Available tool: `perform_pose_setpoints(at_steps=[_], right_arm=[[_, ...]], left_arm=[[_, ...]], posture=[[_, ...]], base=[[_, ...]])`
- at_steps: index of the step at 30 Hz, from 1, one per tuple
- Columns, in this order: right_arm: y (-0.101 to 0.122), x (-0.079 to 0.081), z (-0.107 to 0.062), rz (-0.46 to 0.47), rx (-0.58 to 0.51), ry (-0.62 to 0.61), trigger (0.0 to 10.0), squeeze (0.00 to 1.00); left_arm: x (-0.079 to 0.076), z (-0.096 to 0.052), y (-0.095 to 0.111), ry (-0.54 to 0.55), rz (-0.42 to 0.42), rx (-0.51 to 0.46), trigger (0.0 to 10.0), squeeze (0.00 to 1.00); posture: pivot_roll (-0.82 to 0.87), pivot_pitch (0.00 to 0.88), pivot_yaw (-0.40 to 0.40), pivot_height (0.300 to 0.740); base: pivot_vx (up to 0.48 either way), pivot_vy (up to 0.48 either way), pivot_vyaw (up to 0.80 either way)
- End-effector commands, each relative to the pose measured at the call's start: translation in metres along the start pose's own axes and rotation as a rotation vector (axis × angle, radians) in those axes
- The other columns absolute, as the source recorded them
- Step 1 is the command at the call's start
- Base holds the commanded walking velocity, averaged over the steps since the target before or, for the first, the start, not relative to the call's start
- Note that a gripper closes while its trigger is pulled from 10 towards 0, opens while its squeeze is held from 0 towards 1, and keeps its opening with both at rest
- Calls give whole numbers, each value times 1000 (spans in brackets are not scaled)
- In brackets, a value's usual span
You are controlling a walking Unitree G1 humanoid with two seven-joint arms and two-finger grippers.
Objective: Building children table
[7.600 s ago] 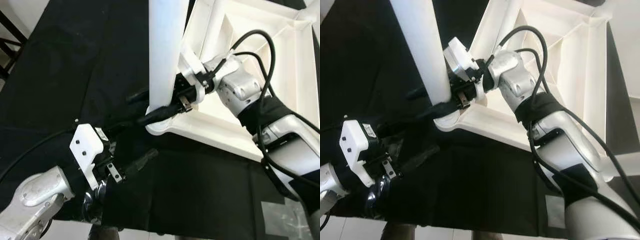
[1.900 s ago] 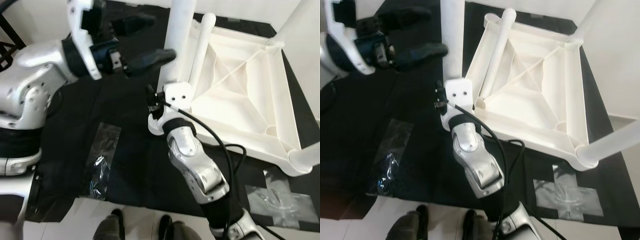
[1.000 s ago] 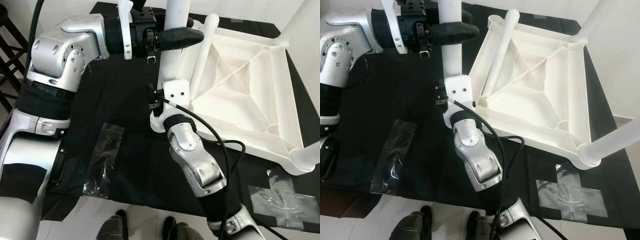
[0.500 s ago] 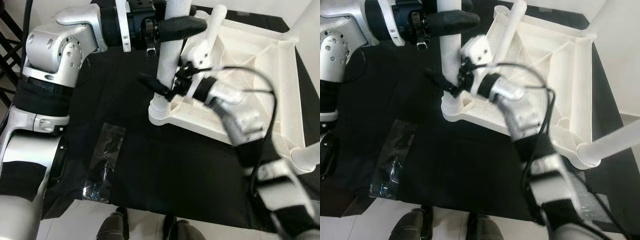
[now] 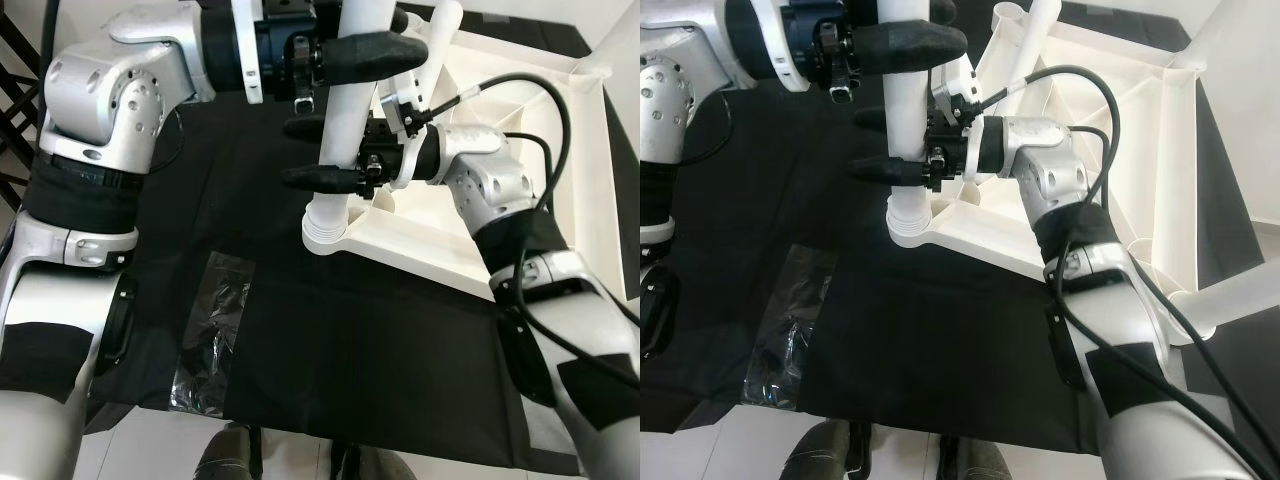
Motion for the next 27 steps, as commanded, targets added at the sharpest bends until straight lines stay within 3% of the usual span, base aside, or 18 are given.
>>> perform_pose_setpoints(at_steps=[1, 4, 5, 6, 7, 8, 9, 10, 14, 15, 16, 17, 18, 19, 23, 26, 27], right_arm=[[0, 2, 8, -8, 1, 48, 0, 0], [-1, 3, 9, -4, -13, 62, 0, 0], [-2, 4, 9, -3, -17, 68, 0, 0], [-2, 4, 9, -3, -17, 68, 0, 0], [-3, 5, 8, -1, -20, 71, 0, 0], [-3, 5, 8, -1, -20, 71, 0, 0], [-6, 6, 8, 4, -19, 59, 0, 0], [-13, 6, 9, 8, 3, 15, 0, 0], [-32, 9, 13, 21, 96, -100, 0, 0], [-47, 13, 21, 45, 171, -263, 0, 0], [-69, 11, 24, 98, 302, -597, 0, 0], [-69, 11, 24, 98, 302, -597, 0, 0], [-87, 37, 21, 158, 397, -833, 0, 0], [-94, 62, 25, 196, 431, -935, 0, 0], [-97, 78, 34, 275, 396, -990, 0, 0], [-88, 52, 38, 238, 339, -1018, 0, 0], [-88, 52, 38, 238, 339, -1018, 0, 0]], left_arm=[[-5, 7, -16, -40, -30, 63, 0, 0], [-5, 8, -16, -37, -28, 60, 0, 0], [-5, 8, -16, -35, -30, 58, 0, 78], [-5, 8, -16, -35, -30, 58, 0, 78], [-3, 8, -16, -24, -33, 53, 549, 902], [-3, 8, -16, -24, -33, 53, 549, 902], [-1, 8, -18, -18, -42, 54, 8588, 1000], [0, 5, -20, -17, -38, 71, 10000, 1000], [1, 1, -24, -16, -47, 102, 10000, 1000], [0, -1, -25, -11, -49, 106, 10000, 0], [0, -3, -25, 1, -52, 101, 10000, 0], [0, -3, -25, 1, -52, 101, 10000, 0], [1, -5, -24, 16, -52, 96, 10000, 0], [3, -7, -23, 29, -59, 89, 10000, 0], [5, -9, -24, 51, -54, 84, 10000, 0], [7, -6, -23, 49, -50, 78, 10000, 0], [7, -6, -23, 49, -50, 78, 10000, 0]], posture=[[181, 371, -40, 740], [179, 371, -40, 740], [179, 371, -40, 740], [179, 371, -40, 740], [170, 370, -41, 740], [170, 370, -41, 740], [166, 371, -43, 740], [142, 368, -57, 740], [126, 369, -80, 740], [110, 362, -117, 740], [109, 357, -125, 740], [109, 357, -125, 740], [110, 359, -125, 740], [126, 384, -94, 740], [110, 355, -87, 740], [107, 326, -77, 740], [107, 326, -77, 740]], base=[[0, 0, 0], [0, 0, 0], [0, 0, 0], [0, 0, 0], [0, 0, 0], [0, 0, 0], [0, 0, 0], [0, 0, 0], [0, 0, 0], [0, 0, 0], [0, 0, 0], [0, 0, 0], [0, 0, 0], [0, 0, 0], [0, 0, 0], [0, 0, 0], [0, 0, 0]])
Point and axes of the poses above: a point about 5 cm out from each wrist's last joint towards the gripper, its own z axis pointing out of the wrist towards the gripper, its own y axis along the axis of the wrist's last joint, x = y × z, the point moved 2 cm from there along z, pointing out of the wrist towards the gripper, and after that the axes turned 8 degrees about -z, right-handed, at the moved point
